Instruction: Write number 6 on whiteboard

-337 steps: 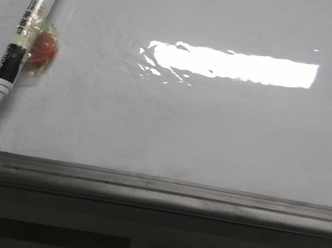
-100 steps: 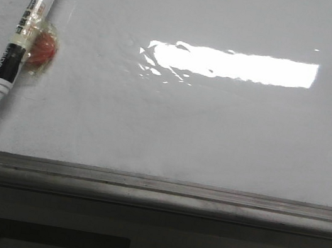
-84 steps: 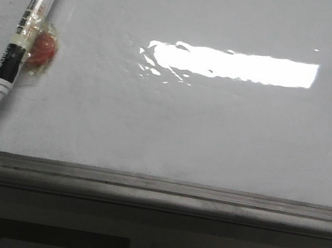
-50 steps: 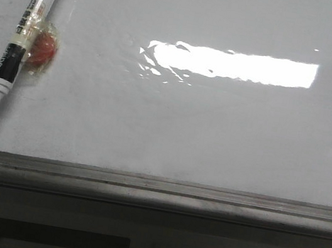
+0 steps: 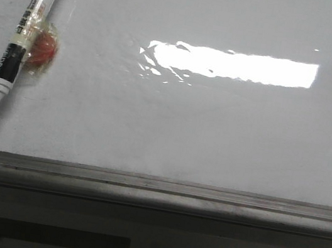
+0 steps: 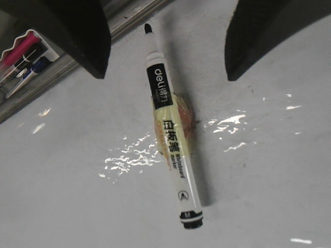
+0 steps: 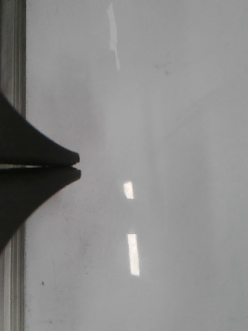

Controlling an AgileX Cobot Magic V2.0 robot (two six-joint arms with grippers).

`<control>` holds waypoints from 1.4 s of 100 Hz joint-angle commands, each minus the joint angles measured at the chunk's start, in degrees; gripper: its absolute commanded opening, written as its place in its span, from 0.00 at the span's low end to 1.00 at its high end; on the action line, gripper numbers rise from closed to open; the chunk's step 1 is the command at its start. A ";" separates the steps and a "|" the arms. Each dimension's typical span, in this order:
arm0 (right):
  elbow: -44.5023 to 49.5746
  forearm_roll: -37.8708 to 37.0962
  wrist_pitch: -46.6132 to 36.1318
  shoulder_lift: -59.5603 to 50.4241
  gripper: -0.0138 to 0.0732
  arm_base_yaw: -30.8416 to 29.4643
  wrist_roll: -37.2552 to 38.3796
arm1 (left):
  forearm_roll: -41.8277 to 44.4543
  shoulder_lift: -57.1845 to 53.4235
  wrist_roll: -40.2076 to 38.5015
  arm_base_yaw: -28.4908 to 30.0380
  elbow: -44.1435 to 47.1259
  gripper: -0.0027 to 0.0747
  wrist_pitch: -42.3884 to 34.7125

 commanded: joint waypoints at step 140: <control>-2.14 -0.52 -4.34 0.97 0.09 -0.30 -0.10 | -2.71 23.10 0.01 -1.98 -6.07 0.01 -8.47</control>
